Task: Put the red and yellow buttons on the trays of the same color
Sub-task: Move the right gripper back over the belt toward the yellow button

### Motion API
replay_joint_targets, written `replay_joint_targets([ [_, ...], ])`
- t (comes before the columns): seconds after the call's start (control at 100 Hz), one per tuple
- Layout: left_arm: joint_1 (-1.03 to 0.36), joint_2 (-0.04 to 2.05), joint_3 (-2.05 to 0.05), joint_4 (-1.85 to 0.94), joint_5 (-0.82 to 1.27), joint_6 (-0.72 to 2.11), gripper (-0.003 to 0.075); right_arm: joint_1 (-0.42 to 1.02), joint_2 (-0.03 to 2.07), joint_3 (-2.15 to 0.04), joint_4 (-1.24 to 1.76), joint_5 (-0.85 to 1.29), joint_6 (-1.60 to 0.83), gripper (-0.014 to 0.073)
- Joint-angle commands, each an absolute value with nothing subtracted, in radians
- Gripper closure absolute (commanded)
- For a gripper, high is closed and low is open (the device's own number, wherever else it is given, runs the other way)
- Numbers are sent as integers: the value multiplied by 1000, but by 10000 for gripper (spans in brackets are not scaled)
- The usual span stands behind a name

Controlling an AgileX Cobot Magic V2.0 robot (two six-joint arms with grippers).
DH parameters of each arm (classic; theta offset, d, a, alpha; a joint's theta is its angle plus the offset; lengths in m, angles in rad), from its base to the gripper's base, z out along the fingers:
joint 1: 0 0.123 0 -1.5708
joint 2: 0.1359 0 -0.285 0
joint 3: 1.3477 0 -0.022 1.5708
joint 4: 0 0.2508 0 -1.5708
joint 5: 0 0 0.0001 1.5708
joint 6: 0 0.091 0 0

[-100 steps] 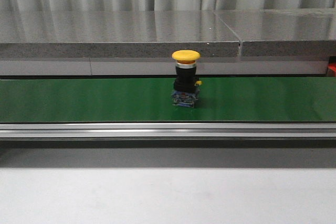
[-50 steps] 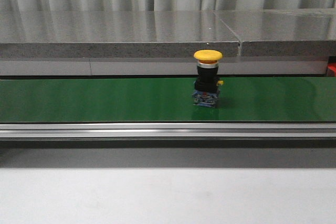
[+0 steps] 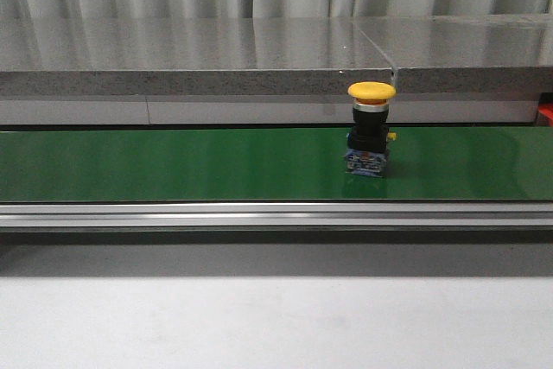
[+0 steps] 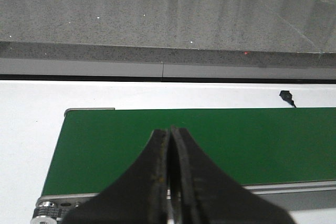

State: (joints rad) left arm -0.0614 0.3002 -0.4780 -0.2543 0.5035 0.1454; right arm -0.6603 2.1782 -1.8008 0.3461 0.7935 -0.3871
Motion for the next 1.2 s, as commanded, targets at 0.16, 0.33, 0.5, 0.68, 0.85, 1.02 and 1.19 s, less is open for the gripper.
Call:
replay_joint_targets([
  [0.16, -70, 308, -505, -271, 433, 145, 739, -667, 1982, -1832, 358, 787, -391, 11],
  [0.33, -70, 308, -505, -271, 433, 145, 739, -661, 1882, -1826, 381, 827, -390, 11],
  [0.5, -70, 308, -505, -271, 433, 145, 739, -636, 1775, -1820, 401, 864, -390, 11],
  [0.68, -70, 308, -505, -271, 433, 145, 739, -570, 1638, -1713, 408, 846, -404, 11],
  [0.85, -70, 308, -505, -271, 433, 145, 739, -499, 1490, -1520, 408, 792, -447, 11],
  [1.02, -70, 308, -505, -271, 433, 145, 739, -434, 1355, -1309, 408, 748, -484, 11],
  [1.19, -70, 308, -505, -271, 433, 145, 739, -368, 1280, -1137, 408, 716, -503, 11],
])
